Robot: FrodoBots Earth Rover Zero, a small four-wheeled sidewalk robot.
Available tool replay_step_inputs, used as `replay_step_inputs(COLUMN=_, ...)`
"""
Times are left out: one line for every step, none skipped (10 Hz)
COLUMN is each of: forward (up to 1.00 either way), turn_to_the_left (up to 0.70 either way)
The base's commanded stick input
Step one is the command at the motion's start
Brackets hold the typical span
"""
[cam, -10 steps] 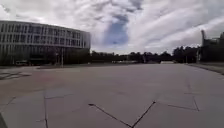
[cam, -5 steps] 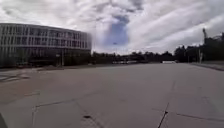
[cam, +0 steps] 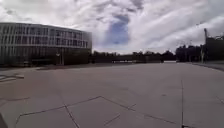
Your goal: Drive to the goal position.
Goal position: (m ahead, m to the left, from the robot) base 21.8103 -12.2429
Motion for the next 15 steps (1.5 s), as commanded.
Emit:
replay_step_inputs(forward=0.70, turn_to_the_left=0.01)
replay_step_inputs(forward=0.70, turn_to_the_left=0.01)
replay_step_inputs(forward=0.70, turn_to_the_left=0.01)
replay_step_inputs(forward=0.70, turn_to_the_left=0.01)
replay_step_inputs(forward=0.70, turn_to_the_left=0.01)
replay_step_inputs(forward=0.70, turn_to_the_left=0.01)
replay_step_inputs(forward=0.70, turn_to_the_left=0.01)
replay_step_inputs(forward=0.70, turn_to_the_left=0.01)
replay_step_inputs(forward=0.70, turn_to_the_left=0.01)
replay_step_inputs(forward=0.70, turn_to_the_left=0.01)
replay_step_inputs(forward=0.61, turn_to_the_left=0.01)
replay_step_inputs(forward=0.07, turn_to_the_left=0.00)
replay_step_inputs(forward=0.57, turn_to_the_left=0.01)
replay_step_inputs(forward=0.70, turn_to_the_left=0.01)
replay_step_inputs(forward=0.70, turn_to_the_left=0.01)
